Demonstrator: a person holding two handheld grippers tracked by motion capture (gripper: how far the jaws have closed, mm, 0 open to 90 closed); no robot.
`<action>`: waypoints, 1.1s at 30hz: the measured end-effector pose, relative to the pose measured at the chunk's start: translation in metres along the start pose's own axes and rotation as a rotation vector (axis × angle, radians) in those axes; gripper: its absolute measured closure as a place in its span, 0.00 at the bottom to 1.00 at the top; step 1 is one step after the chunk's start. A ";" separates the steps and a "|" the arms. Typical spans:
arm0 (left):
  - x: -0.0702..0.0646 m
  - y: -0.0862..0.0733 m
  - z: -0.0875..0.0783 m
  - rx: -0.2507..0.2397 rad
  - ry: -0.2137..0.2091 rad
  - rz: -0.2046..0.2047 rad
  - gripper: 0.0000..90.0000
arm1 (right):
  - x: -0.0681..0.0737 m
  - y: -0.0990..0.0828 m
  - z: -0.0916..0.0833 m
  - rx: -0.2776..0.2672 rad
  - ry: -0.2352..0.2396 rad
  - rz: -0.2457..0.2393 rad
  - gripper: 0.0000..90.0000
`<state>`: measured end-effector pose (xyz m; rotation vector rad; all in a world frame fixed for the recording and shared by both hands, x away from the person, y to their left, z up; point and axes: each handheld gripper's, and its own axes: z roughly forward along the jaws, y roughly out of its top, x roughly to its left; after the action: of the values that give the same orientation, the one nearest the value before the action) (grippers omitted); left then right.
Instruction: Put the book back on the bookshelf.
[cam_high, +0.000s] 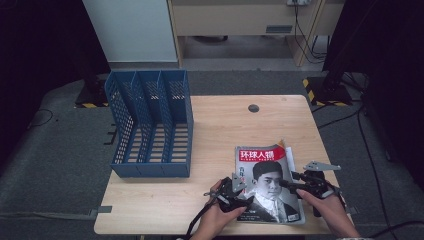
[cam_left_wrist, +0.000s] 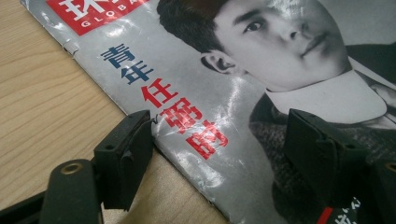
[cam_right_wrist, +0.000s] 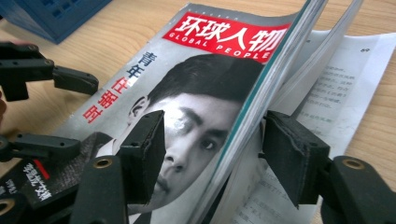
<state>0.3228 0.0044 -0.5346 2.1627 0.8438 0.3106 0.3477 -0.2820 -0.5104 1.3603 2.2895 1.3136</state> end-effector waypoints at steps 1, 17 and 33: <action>0.000 0.000 0.000 0.000 -0.003 0.002 0.26 | 0.002 0.001 0.000 -0.011 0.005 -0.002 0.46; 0.000 0.001 0.001 -0.001 -0.002 0.009 0.27 | -0.002 0.001 0.013 0.052 -0.055 -0.004 0.37; 0.001 0.001 0.001 0.001 -0.013 0.016 0.27 | -0.020 -0.001 -0.009 0.051 0.094 0.082 0.36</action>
<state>0.3251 0.0038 -0.5345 2.1714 0.8206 0.3042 0.3538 -0.3028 -0.5115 1.4534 2.3667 1.3803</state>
